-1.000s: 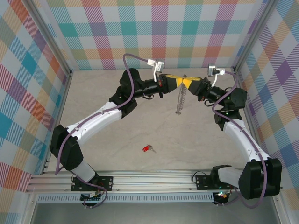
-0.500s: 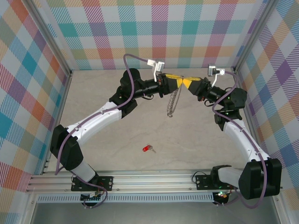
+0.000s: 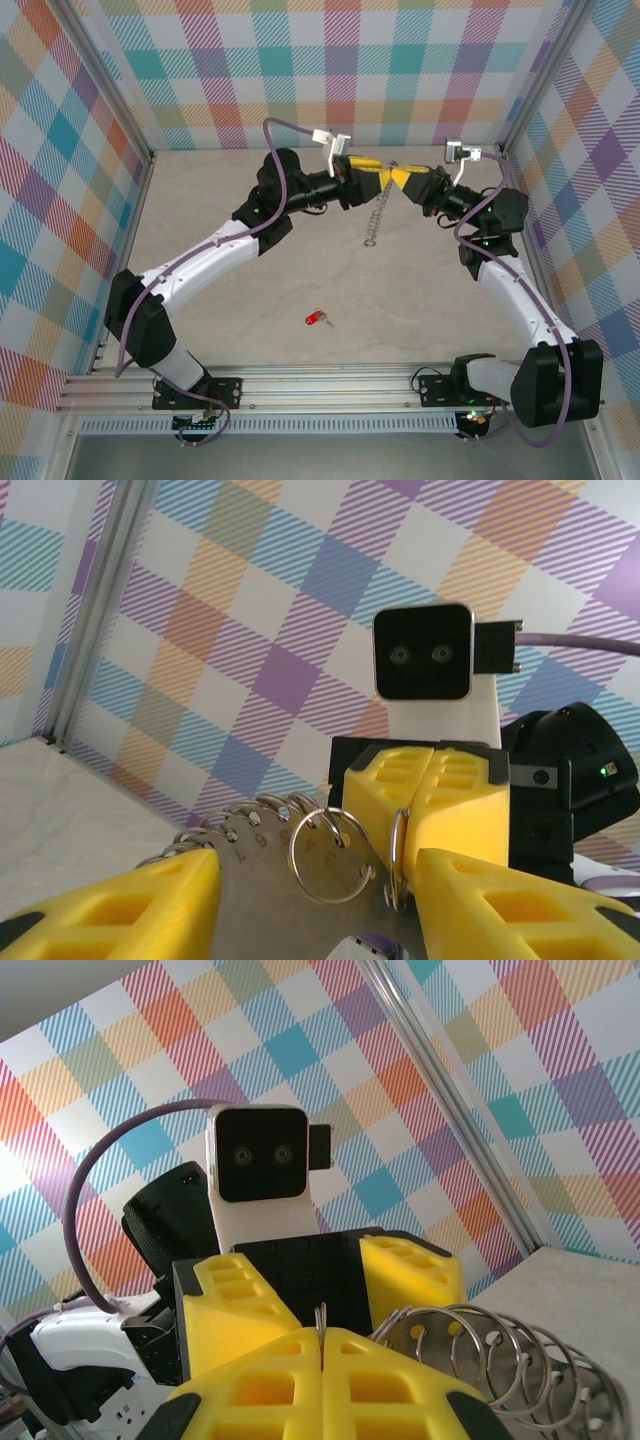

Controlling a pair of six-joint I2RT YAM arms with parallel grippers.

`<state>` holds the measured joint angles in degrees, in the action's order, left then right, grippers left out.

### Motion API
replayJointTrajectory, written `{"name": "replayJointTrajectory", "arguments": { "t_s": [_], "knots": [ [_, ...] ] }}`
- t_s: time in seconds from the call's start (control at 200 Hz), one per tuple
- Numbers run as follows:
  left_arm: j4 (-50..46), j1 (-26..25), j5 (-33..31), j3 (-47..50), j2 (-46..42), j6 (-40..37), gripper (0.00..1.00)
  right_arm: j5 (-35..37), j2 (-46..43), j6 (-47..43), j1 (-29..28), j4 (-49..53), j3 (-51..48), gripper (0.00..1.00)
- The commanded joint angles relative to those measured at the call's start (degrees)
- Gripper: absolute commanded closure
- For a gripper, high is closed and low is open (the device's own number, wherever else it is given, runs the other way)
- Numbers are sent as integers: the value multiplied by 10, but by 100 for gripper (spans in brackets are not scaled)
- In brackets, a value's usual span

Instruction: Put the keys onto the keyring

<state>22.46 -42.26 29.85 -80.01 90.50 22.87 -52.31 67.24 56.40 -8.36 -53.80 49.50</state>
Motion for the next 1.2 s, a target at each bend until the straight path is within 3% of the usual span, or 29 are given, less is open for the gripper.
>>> {"name": "replayJointTrajectory", "arguments": {
  "t_s": [0.0, 0.24, 0.59, 1.195],
  "knots": [
    [5, -9, -28, 22, -34, -23, 45, 10, -10, -13, -3, -17, 9, 100],
    [11, -7, 17, 20, -53, -24, 61, 12, -10, -16, -3, -12, 7, 100],
    [17, -4, 78, -21, -24, -1, 57, 12, -12, -16, -4, -12, 6, 100],
    [15, -2, 70, -30, 2, 5, 59, 10, -17, -20, -4, -8, 8, 100]
  ]
}}
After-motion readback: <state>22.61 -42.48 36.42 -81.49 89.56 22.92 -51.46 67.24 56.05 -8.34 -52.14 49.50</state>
